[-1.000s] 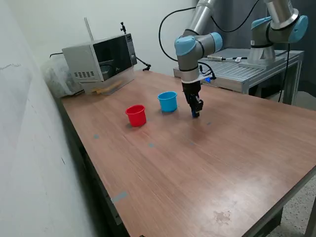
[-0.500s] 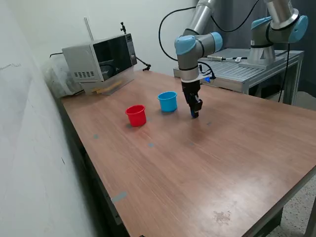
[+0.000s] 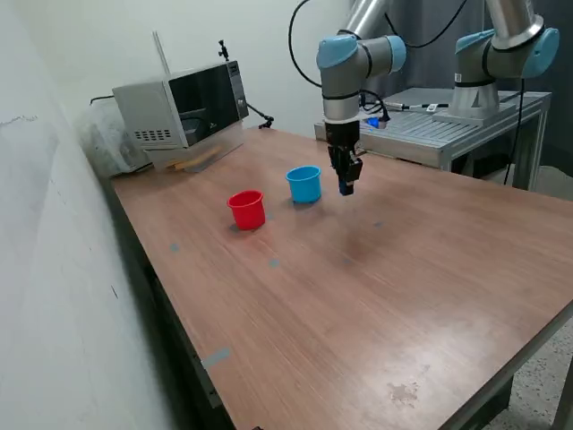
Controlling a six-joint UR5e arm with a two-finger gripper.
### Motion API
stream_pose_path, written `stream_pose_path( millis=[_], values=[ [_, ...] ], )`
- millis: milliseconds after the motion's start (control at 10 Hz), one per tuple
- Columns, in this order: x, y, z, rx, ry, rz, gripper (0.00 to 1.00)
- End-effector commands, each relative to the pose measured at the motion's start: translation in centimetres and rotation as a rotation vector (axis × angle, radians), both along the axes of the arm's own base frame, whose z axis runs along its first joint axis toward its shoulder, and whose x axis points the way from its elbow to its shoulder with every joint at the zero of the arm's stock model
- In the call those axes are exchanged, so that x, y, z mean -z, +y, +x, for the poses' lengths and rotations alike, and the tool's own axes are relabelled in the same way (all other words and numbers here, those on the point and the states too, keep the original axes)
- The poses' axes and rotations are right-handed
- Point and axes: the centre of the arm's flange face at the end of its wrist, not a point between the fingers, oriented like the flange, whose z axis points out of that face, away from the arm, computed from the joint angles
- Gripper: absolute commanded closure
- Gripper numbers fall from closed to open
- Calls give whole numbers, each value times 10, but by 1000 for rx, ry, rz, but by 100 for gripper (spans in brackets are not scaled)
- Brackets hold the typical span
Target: Place red objects in the red bin, and blue objects in the blue bin.
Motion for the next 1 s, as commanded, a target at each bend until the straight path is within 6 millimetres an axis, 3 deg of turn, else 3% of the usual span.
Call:
stream_pose_path(
  millis=[0, 100, 600, 900],
  values=[
    [-56, 5, 6, 8, 83, 8, 100],
    [-64, 7, 7, 11, 89, 10, 100],
    [-64, 108, 4, 172, 49, 43, 100],
    [-51, 126, 5, 200, 22, 46, 100]
  ],
)
